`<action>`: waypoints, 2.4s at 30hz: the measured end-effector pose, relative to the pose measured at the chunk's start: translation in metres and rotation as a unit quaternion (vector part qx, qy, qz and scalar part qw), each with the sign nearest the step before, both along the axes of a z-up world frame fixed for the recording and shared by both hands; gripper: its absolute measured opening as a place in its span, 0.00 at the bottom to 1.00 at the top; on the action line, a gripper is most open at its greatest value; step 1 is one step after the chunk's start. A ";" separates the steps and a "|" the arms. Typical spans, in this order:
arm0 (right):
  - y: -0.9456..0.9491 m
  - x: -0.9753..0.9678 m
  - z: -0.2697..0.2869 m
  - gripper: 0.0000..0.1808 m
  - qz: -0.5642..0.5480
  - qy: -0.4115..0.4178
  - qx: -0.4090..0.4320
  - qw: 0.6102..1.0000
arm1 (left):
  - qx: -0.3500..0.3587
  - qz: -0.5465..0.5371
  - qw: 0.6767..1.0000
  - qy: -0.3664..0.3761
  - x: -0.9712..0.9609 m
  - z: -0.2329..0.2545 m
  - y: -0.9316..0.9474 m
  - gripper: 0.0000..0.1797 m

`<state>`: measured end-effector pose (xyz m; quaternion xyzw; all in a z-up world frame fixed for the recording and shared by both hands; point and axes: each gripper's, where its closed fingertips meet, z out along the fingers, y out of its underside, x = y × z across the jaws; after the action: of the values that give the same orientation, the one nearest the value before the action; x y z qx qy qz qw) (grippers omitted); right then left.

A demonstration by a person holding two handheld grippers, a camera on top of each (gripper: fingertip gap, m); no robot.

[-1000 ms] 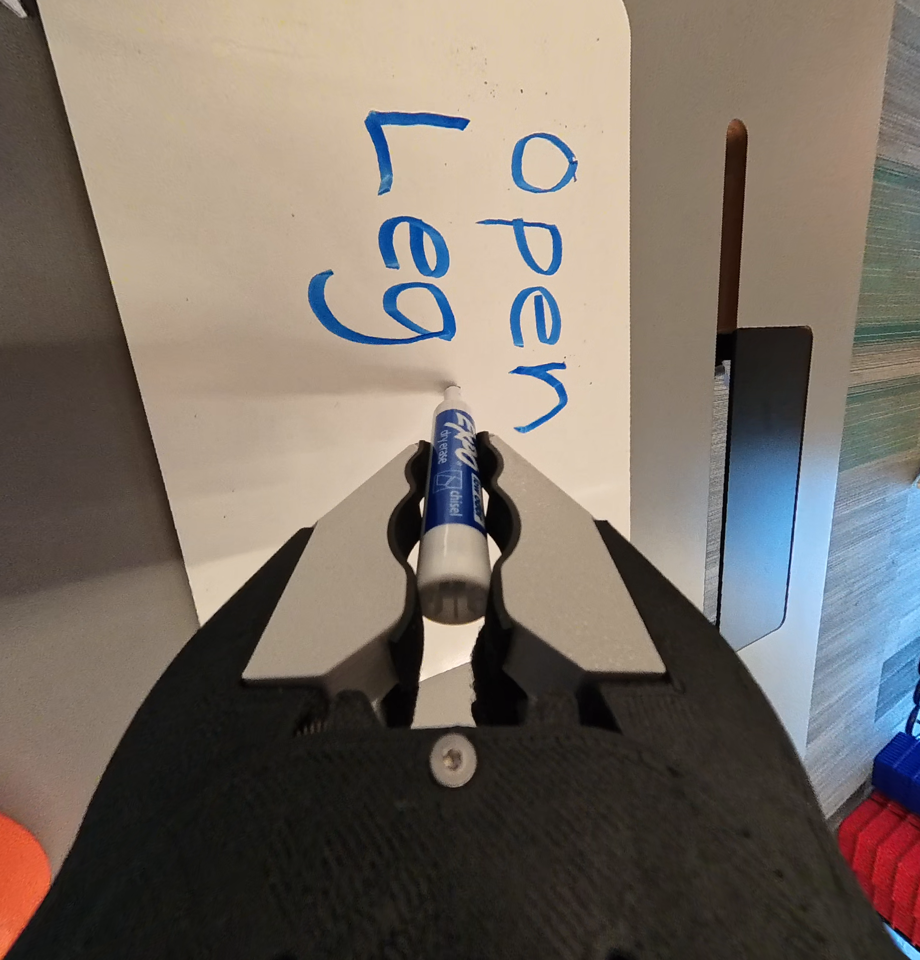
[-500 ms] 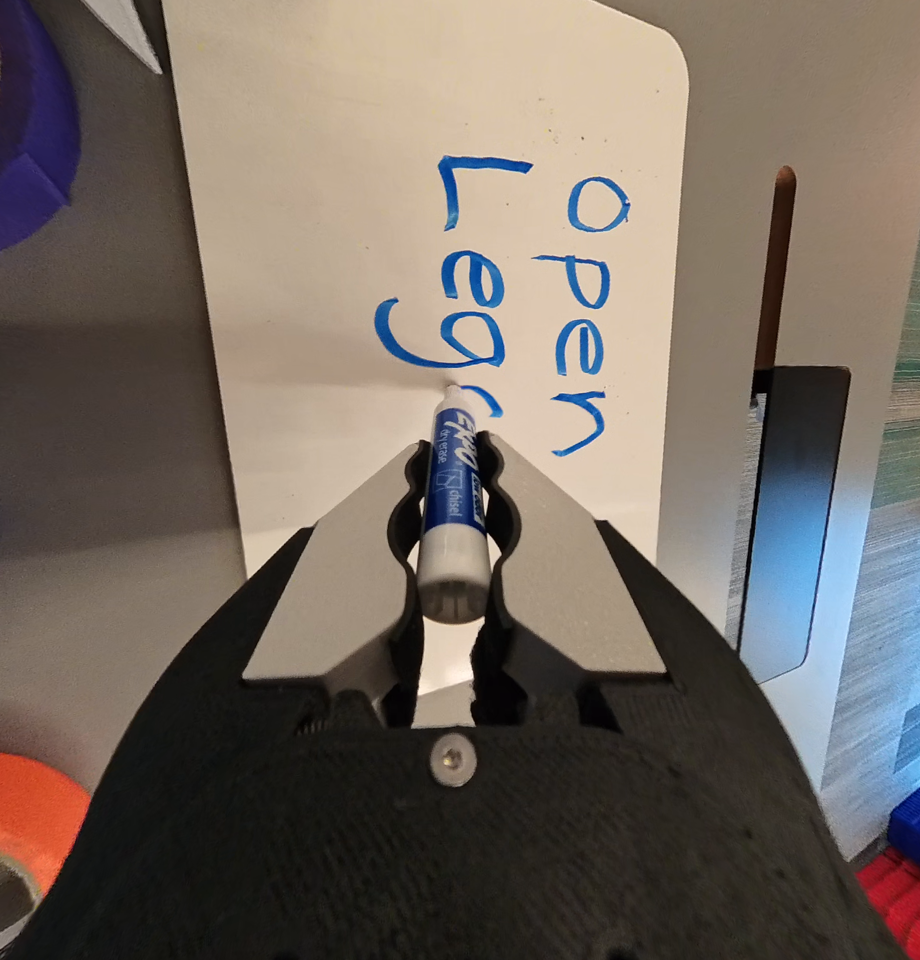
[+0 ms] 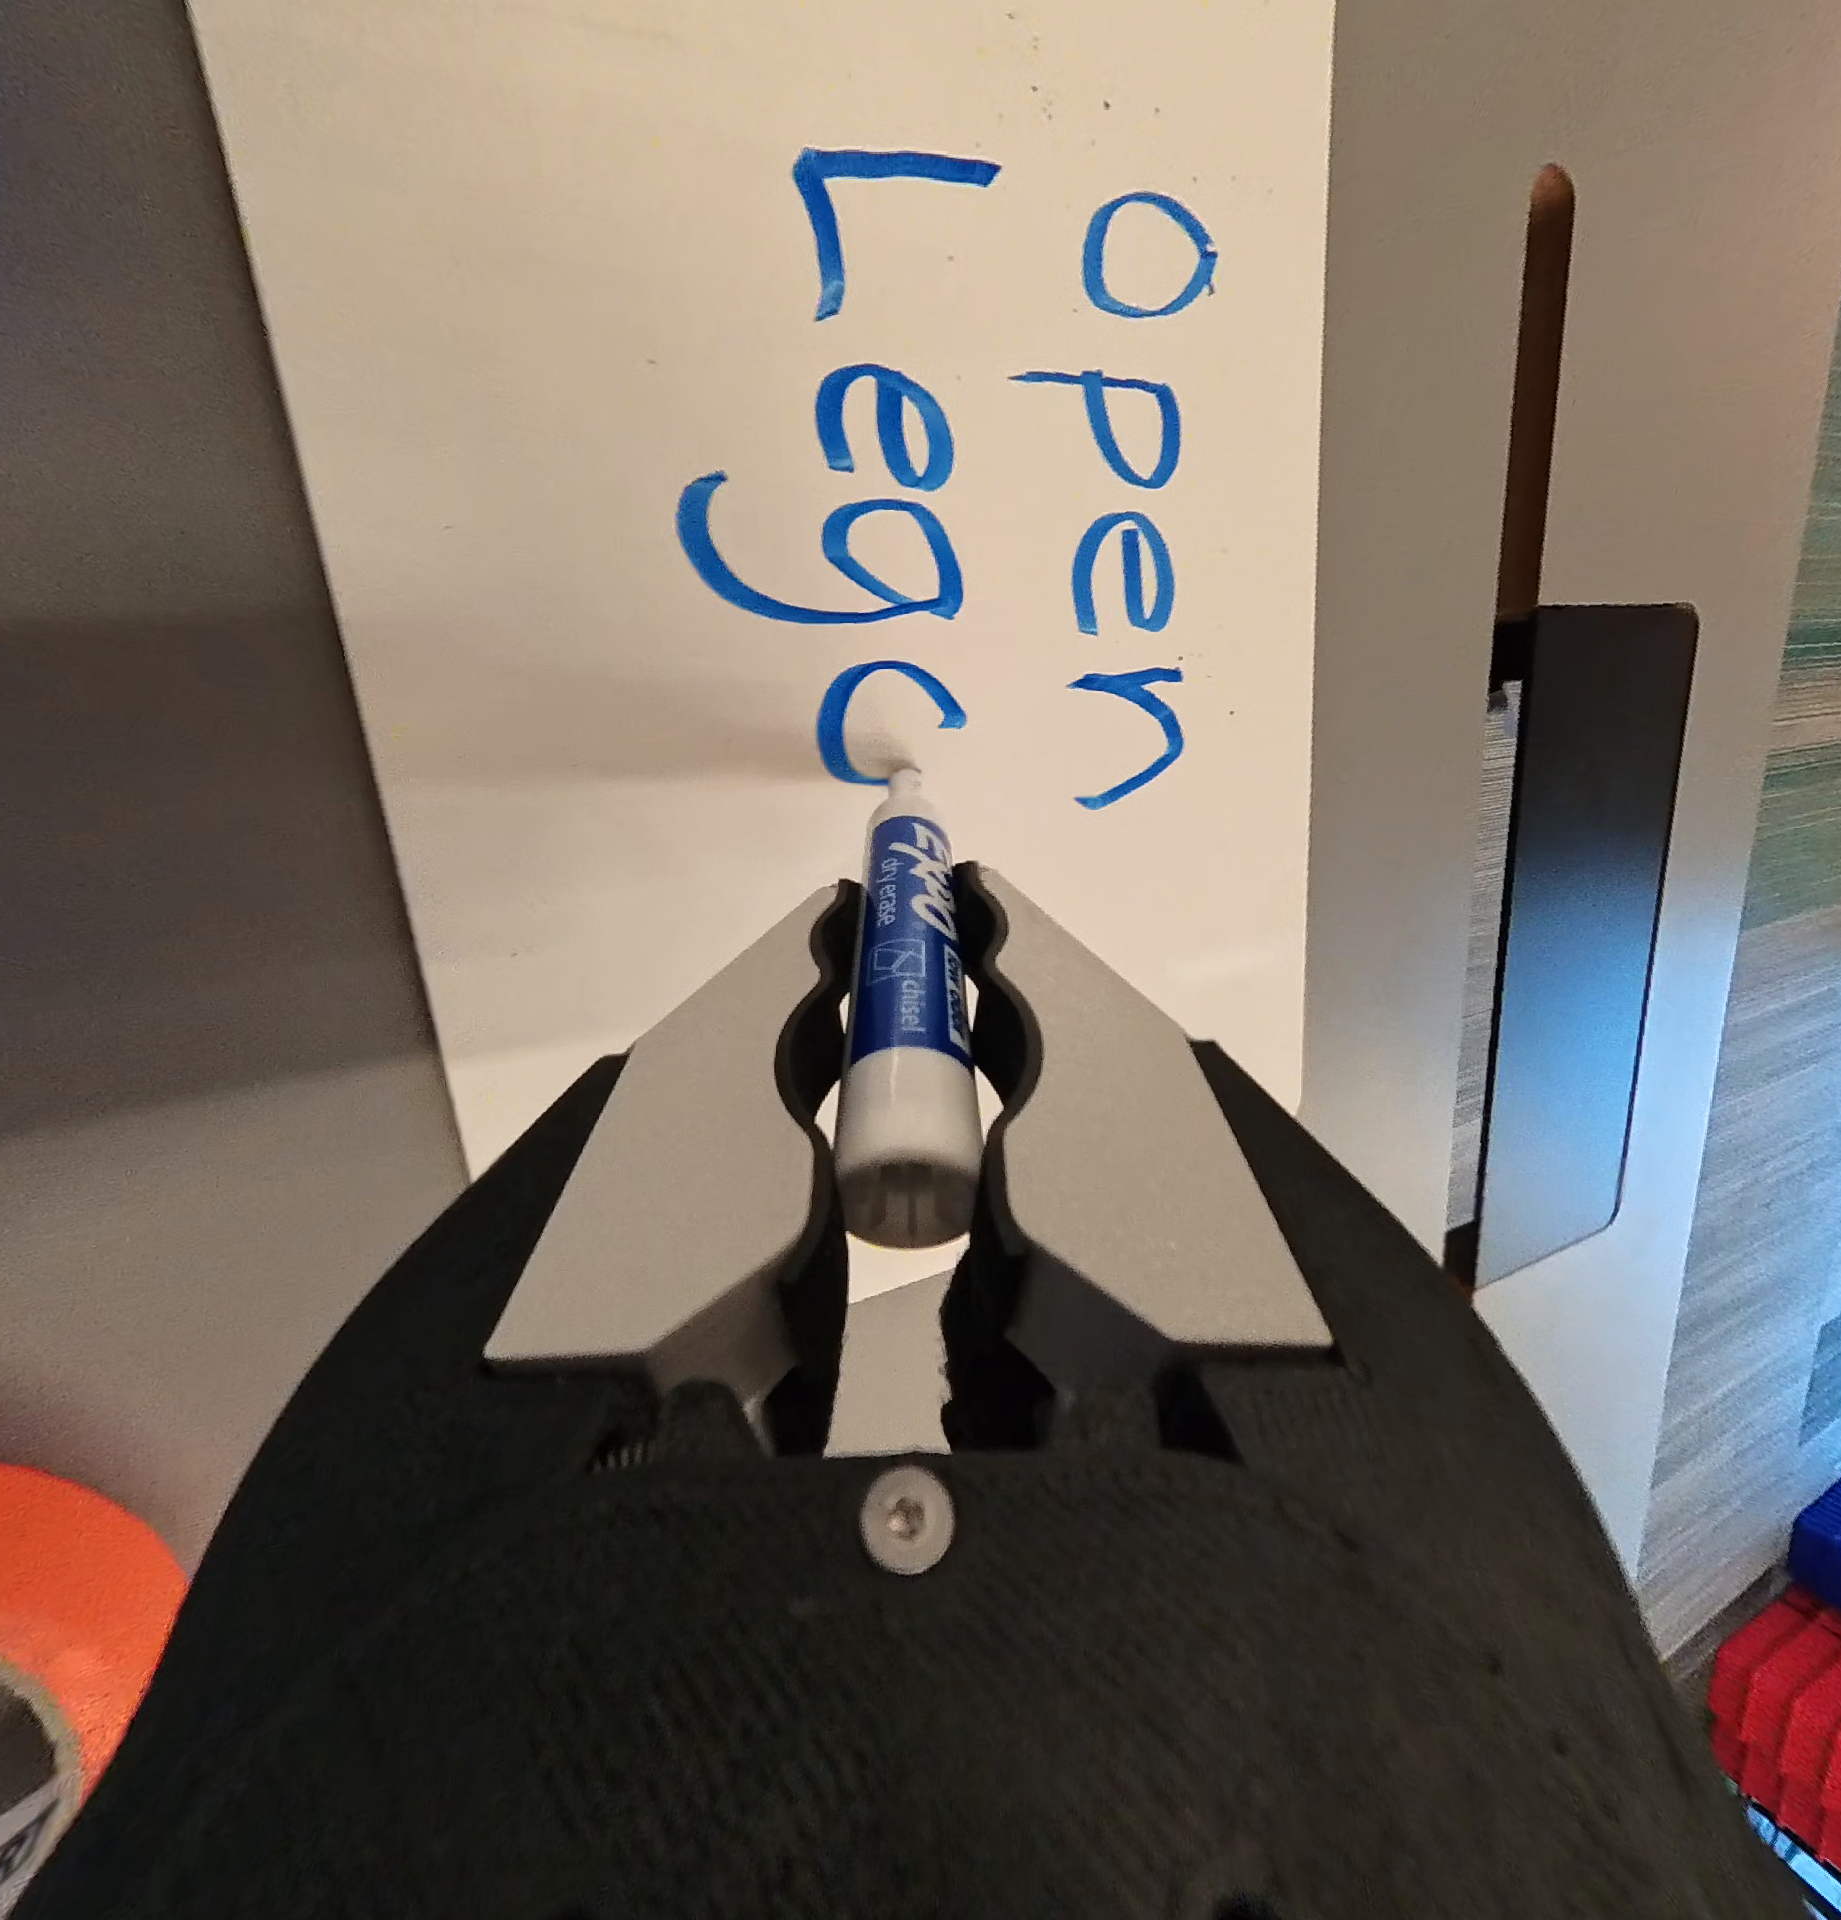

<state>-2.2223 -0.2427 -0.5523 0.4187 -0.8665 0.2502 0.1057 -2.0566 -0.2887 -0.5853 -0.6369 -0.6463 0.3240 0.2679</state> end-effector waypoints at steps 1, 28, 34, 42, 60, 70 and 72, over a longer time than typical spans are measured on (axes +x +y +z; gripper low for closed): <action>-0.003 -0.001 0.000 0.10 0.000 0.000 -0.001 1.000 | 0.000 0.000 1.000 0.000 0.000 0.000 0.000 0.37; 0.023 0.096 0.033 0.10 -0.121 -0.149 -0.076 0.978 | 0.002 0.006 1.000 -0.001 0.001 0.000 0.000 0.37; -0.002 0.100 0.017 0.10 -0.128 -0.128 -0.046 0.982 | 0.002 0.006 1.000 0.000 0.000 0.000 0.000 0.38; -0.010 0.099 0.014 0.10 -0.102 -0.073 -0.053 0.991 | 0.002 0.006 1.000 0.000 0.000 0.000 0.000 0.38; -0.017 0.100 0.005 0.10 -0.094 -0.056 -0.029 0.994 | 0.001 0.006 1.000 0.000 0.000 0.000 -0.001 0.37; -0.022 0.098 0.000 0.10 -0.074 -0.025 -0.017 0.997 | 0.001 0.006 1.000 0.000 0.000 0.000 -0.001 0.37; -0.024 0.100 0.000 0.10 -0.065 -0.023 -0.016 0.997 | 0.001 0.006 1.000 0.000 0.000 0.000 -0.001 0.37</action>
<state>-2.1220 -0.2666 -0.5522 0.3538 -0.8902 0.2657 0.1085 -2.0566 -0.2894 -0.5855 -0.6327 -0.6505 0.3246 0.2667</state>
